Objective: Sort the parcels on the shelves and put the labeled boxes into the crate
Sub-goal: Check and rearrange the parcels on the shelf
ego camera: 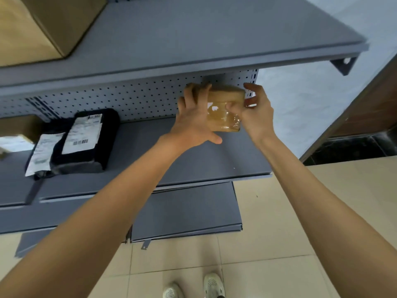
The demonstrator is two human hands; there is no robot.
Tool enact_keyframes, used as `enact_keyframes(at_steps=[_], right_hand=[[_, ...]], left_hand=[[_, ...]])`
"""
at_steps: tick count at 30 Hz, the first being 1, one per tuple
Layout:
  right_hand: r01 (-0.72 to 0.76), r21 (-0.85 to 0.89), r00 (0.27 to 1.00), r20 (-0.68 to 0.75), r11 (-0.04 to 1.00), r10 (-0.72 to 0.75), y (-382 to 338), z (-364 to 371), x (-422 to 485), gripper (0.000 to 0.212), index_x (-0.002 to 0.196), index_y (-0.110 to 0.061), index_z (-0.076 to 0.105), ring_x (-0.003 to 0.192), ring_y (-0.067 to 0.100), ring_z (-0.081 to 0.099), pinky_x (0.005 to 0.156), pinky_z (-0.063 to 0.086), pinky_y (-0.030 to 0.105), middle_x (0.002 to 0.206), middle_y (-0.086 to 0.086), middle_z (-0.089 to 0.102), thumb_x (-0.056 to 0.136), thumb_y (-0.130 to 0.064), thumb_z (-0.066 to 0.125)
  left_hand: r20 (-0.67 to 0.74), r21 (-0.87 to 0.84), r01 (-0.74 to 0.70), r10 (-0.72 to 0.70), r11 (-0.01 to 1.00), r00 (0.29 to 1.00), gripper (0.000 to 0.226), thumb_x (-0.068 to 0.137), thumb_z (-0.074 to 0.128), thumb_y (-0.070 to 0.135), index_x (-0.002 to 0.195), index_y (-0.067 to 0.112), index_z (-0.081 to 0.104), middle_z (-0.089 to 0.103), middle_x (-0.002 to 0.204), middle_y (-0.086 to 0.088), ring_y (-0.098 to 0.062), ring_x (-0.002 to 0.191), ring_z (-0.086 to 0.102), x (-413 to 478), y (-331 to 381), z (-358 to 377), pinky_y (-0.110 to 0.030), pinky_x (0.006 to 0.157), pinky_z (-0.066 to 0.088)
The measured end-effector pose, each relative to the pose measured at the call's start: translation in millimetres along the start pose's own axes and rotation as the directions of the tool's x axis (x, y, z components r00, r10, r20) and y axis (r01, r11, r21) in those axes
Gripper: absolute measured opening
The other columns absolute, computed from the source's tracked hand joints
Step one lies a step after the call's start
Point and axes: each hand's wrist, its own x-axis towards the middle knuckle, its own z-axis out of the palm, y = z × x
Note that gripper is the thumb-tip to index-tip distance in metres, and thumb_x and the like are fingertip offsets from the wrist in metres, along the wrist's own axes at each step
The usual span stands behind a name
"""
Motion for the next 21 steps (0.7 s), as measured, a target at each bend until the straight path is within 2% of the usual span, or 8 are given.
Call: enact_keyframes(at_steps=[2, 4, 7, 9, 12, 15, 17, 21], right_hand=[[0.009, -0.002, 1.0, 0.008, 1.0, -0.009, -4.5, 7.3, -5.3, 0.053, 0.122, -0.024, 0.055, 0.081, 0.008, 0.06, 0.062, 0.047, 0.007, 0.092, -0.006, 0.061, 0.075, -0.019, 0.078], [0.013, -0.005, 0.999, 0.033, 1.0, -0.013, -8.3, 13.7, -9.6, 0.053, 0.125, -0.022, 0.054, 0.082, 0.007, 0.06, 0.065, 0.049, 0.009, 0.094, -0.005, 0.061, 0.077, -0.018, 0.077], [-0.003, 0.095, 0.995, 0.102, 0.995, -0.007, -12.2, 19.4, -14.1, 0.052, 0.131, -0.018, 0.051, 0.084, 0.006, 0.062, 0.065, 0.05, 0.009, 0.1, 0.001, 0.065, 0.083, -0.01, 0.07], [-0.016, 0.152, 0.992, 0.124, 0.988, -0.003, -9.2, 20.9, -15.2, 0.05, 0.132, -0.016, 0.049, 0.092, 0.009, 0.063, 0.08, 0.053, 0.016, 0.107, 0.005, 0.066, 0.086, -0.011, 0.067], [-0.118, 0.106, 0.984, 0.145, 0.987, 0.102, 5.7, 21.5, -17.3, 0.058, 0.14, -0.018, 0.041, 0.11, 0.012, 0.058, 0.101, 0.046, 0.033, 0.124, 0.006, 0.061, 0.088, -0.025, 0.067], [-0.339, 0.042, 0.916, 0.245, 0.94, 0.319, 26.7, 24.4, -25.3, 0.085, 0.152, -0.018, 0.016, 0.132, 0.018, 0.043, 0.111, 0.035, 0.045, 0.147, 0.003, 0.042, 0.087, -0.042, 0.066], [-0.464, 0.059, 0.85, 0.308, 0.884, 0.426, 37.9, 31.7, -31.3, 0.094, 0.153, -0.018, 0.006, 0.135, 0.024, 0.038, 0.109, 0.034, 0.054, 0.151, 0.002, 0.035, 0.085, -0.05, 0.064], [-0.64, 0.178, 0.743, 0.393, 0.748, 0.542, 41.3, 47.6, -38.7, 0.08, 0.14, -0.022, 0.027, 0.122, 0.034, 0.047, 0.094, 0.049, 0.055, 0.139, 0.0, 0.041, 0.08, -0.058, 0.065]], left_hand=[[-0.003, 0.113, -0.011, 0.012, 0.994, 1.0, 0.127, 0.051, 0.092, 0.025, 0.15, 0.019, 0.013, 0.002, 0.154, -0.008, -0.037, 0.13, 0.021, -7.2, -2.4, -0.1, -0.043, 0.101, 0.041], [-0.07, 0.13, 0.02, -0.011, 0.991, 0.998, 0.115, 0.058, 0.087, 0.017, 0.149, 0.017, 0.017, 0.007, 0.154, -0.007, -0.038, 0.126, 0.025, -12.3, -7.0, -2.5, -0.043, 0.098, 0.045], [-0.133, -0.003, 0.092, -0.091, 0.996, 0.987, 0.102, 0.061, 0.082, 0.016, 0.145, 0.019, 0.024, 0.024, 0.144, -0.007, -0.034, 0.122, 0.034, -14.7, -21.0, -13.3, -0.041, 0.099, 0.041], [-0.113, -0.153, 0.191, -0.209, 0.97, 0.971, 0.101, 0.058, 0.084, 0.026, 0.142, 0.024, 0.028, 0.03, 0.137, -0.004, -0.029, 0.119, 0.041, -15.7, -31.7, -22.6, -0.039, 0.097, 0.043], [-0.047, -0.358, 0.35, -0.391, 0.865, 0.919, 0.089, 0.057, 0.084, 0.034, 0.134, 0.023, 0.04, 0.045, 0.127, 0.0, -0.016, 0.108, 0.051, -20.3, -44.2, -34.7, -0.032, 0.088, 0.05], [0.109, -0.543, 0.446, -0.467, 0.712, 0.878, 0.062, 0.069, 0.079, 0.038, 0.122, 0.017, 0.054, 0.066, 0.112, 0.0, -0.015, 0.097, 0.066, -27.1, -56.6, -44.0, -0.034, 0.081, 0.059], [0.221, -0.641, 0.501, -0.485, 0.581, 0.846, 0.052, 0.078, 0.073, 0.04, 0.12, 0.014, 0.057, 0.07, 0.108, -0.003, -0.018, 0.096, 0.069, -32.4, -61.6, -46.4, -0.033, 0.08, 0.059], [0.281, -0.721, 0.52, -0.493, 0.458, 0.823, 0.045, 0.081, 0.071, 0.04, 0.113, 0.013, 0.057, 0.068, 0.106, -0.006, -0.024, 0.097, 0.069, -39.1, -67.8, -48.9, -0.038, 0.087, 0.057]])
